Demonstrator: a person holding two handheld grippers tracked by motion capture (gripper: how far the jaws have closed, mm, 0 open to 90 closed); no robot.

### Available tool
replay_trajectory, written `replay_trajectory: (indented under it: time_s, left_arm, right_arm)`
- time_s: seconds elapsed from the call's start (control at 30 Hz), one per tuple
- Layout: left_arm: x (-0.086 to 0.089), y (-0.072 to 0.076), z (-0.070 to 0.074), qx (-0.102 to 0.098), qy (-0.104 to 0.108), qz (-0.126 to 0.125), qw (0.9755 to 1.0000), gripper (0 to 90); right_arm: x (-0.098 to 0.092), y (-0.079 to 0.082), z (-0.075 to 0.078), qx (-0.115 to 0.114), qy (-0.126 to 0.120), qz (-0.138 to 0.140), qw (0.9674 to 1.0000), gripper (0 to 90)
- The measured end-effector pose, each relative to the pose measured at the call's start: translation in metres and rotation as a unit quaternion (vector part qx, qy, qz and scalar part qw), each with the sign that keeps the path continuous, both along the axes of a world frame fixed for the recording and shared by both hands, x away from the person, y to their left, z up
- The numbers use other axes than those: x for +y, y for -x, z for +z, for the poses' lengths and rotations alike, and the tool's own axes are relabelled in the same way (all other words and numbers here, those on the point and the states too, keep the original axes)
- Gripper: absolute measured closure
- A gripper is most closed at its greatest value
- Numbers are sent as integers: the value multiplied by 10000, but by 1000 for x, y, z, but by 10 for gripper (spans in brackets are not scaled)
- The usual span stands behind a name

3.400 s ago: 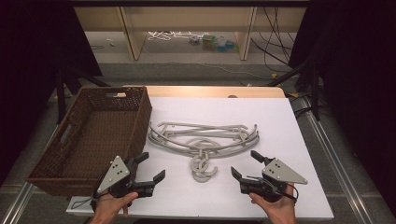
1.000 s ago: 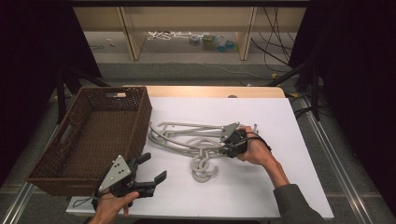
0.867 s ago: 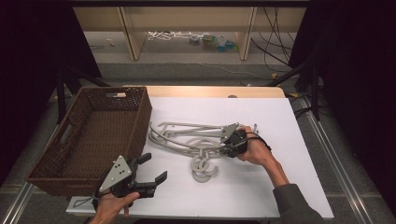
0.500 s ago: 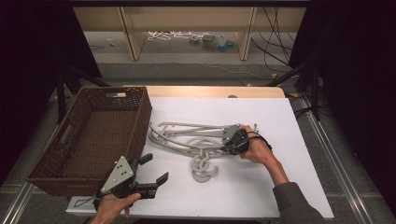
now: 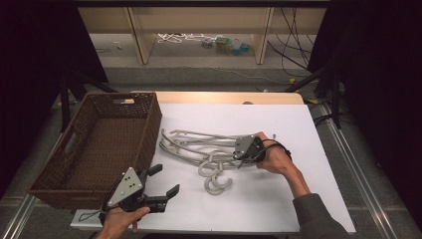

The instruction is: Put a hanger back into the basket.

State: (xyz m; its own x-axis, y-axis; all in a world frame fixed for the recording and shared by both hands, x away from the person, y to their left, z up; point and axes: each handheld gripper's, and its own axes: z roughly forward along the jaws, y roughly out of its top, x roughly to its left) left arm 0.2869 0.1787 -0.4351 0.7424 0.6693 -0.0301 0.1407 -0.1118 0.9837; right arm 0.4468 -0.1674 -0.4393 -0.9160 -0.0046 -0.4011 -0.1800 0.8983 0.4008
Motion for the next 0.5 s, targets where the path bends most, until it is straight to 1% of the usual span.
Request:
replay_trajectory:
  time_s: [0.03, 0.07, 0.1, 0.13, 0.17, 0.2, 0.23, 0.27, 0.3, 0.33, 0.37, 0.4, 0.43, 0.47, 0.5]
  left_arm:
    - [0, 0, 0, -17, 4, 6, 10000, 163]
    - [0, 1, 0, -30, -60, 12, 10000, 163]
    - [0, 1, 0, -51, -88, 8, 9999, 163]
    - [0, 1, 0, -54, -67, 9, 10000, 163]
    - [0, 1, 1, -76, -73, 5, 9999, 163]
    - [0, 1, 1, -76, -73, 5, 9999, 163]
    - [0, 0, 0, -97, -129, -5, 9999, 164]
    - [0, 0, 0, -97, -129, -5, 9999, 164]
    - [0, 0, 0, -92, -139, 0, 9999, 164]
    - [-1, 1, 1, -68, -71, 30, 9999, 164]
    - [0, 1, 1, -86, -77, 30, 9999, 165]
    - [0, 1, 1, -86, -77, 30, 9999, 165]
    - [0, 1, 0, -95, -131, 37, 9999, 165]
    - [0, 1, 0, -95, -131, 37, 9999, 165]
    - [-1, 1, 0, -111, -144, 80, 9998, 165]
  right_arm:
    - [0, 0, 1, -26, -8, 35, 10000, 826]
    - [0, 0, 2, -60, -25, 37, 10000, 827]
    - [0, 1, 3, -33, -58, 39, 10000, 826]
    - [-1, 2, 4, -43, -121, 8, 9999, 826]
    - [-2, 1, 7, -61, -208, 49, 9998, 826]
    - [-2, 1, 7, -61, -208, 49, 9998, 826]
    - [-6, 3, 12, -128, -238, -3, 9996, 826]
    - [-6, 4, 14, -109, -263, -21, 9996, 826]
    - [-8, 4, 17, -193, -284, 7, 9994, 827]
    - [-9, 5, 19, -200, -331, -61, 9992, 827]
    - [-11, 6, 21, -180, -395, -89, 9990, 826]
    - [-11, 6, 21, -180, -395, -89, 9990, 826]
    - [-16, 8, 26, -334, -396, -71, 9986, 827]
    - [-16, 8, 26, -334, -396, -71, 9986, 827]
    - [-20, 12, 31, -354, -455, -134, 9982, 827]
